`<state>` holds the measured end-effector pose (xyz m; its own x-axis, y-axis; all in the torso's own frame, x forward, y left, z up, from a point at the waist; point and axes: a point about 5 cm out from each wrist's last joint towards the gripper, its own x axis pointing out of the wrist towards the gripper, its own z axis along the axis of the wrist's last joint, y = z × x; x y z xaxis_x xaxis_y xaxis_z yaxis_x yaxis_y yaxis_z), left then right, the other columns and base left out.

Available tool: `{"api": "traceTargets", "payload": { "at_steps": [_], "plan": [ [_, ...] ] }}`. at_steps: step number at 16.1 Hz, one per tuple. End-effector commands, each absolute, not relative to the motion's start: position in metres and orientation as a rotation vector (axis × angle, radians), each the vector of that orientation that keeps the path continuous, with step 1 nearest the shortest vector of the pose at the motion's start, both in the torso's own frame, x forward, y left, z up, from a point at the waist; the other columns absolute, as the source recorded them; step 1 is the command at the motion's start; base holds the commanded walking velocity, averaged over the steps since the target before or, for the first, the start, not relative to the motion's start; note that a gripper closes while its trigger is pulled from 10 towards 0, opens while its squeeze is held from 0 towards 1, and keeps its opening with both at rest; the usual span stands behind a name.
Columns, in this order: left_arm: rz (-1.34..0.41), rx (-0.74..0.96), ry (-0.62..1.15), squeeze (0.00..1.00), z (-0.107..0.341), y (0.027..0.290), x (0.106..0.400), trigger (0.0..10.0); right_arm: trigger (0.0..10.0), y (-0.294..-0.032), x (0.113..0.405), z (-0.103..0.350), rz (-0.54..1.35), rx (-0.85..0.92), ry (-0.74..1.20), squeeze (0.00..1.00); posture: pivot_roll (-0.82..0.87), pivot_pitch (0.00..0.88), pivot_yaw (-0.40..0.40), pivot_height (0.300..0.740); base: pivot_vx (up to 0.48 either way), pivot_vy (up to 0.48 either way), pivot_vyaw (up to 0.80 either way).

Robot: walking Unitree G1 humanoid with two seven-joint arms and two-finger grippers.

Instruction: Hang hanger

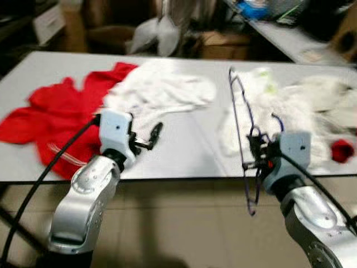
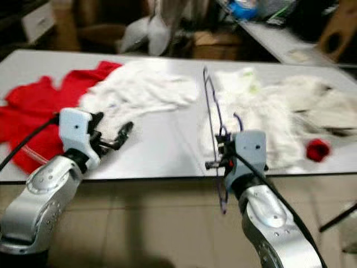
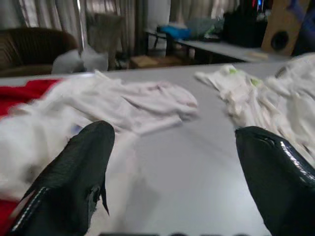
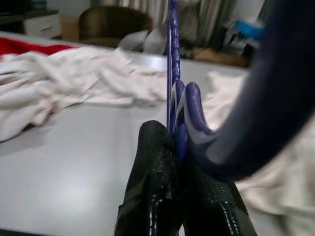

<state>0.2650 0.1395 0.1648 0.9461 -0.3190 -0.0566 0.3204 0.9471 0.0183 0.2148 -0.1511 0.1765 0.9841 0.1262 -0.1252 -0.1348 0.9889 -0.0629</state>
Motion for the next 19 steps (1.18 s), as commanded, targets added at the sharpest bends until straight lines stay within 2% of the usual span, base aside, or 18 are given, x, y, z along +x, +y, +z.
{"api": "traceTargets", "payload": {
  "at_steps": [1, 13, 16, 19],
  "plan": [
    [-0.337, 0.043, 0.045, 0.59, 0.164, 0.133, 0.264, 10.0, 10.0, -0.154, 0.216, 0.177, 0.115, -0.113, 0.111, 0.0, -0.04, 0.001, -0.035, 0.74, 0.0, -0.345, 0.0],
    [-0.346, 0.046, 0.049, 0.59, 0.16, 0.124, 0.266, 10.0, 10.0, -0.162, 0.212, 0.165, 0.067, -0.057, 0.127, 0.0, -0.05, 0.0, -0.01, 0.74, 0.0, -0.347, 0.0],
    [-0.339, 0.058, 0.072, 0.53, 0.157, 0.124, 0.265, 10.0, 10.0, -0.165, 0.212, 0.161, 0.038, -0.056, 0.137, 0.0, -0.04, 0.0, -0.013, 0.74, 0.0, 0.0, 0.0],
    [-0.371, 0.049, 0.086, 0.55, 0.156, 0.124, 0.264, 10.0, 10.0, -0.166, 0.214, 0.158, 0.03, -0.028, 0.151, 0.0, -0.03, 0.0, -0.015, 0.74, 0.0, 0.0, -0.53]
  ]
}}
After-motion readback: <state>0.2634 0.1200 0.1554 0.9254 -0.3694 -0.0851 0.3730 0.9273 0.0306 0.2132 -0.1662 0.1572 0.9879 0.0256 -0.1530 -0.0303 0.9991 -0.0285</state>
